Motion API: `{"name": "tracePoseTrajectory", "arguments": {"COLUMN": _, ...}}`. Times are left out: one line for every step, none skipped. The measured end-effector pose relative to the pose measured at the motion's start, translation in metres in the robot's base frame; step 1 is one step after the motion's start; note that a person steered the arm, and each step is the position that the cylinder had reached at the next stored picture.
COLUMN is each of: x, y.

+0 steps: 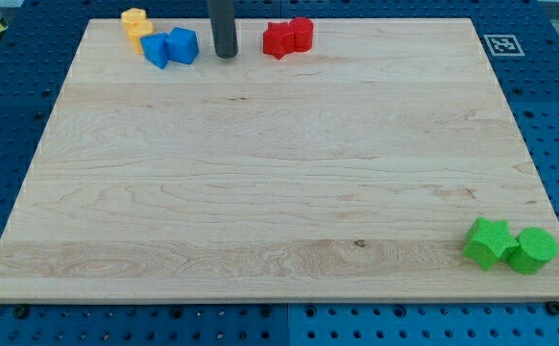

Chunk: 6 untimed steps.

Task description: Point your arm towards bottom left

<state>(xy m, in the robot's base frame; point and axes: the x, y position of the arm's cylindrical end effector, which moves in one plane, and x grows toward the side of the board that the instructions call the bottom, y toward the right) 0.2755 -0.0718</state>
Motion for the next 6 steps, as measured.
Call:
{"name": "tracePoseTrajectory", "arguments": {"x": 0.053, "y": 0.062}}
{"name": "tracePoseTrajectory", "arguments": {"x": 0.102, "y": 0.135}}
{"name": "tracePoseTrajectory", "arguments": {"x": 0.140, "y": 0.205}}
{"name": "tracePoseTrajectory", "arguments": {"x": 0.169, "y": 0.282}}
{"name": "tracePoseTrajectory", "arguments": {"x": 0.188, "y": 0.330}}
{"name": "tracePoseTrajectory", "arguments": {"x": 0.189, "y": 0.331}}
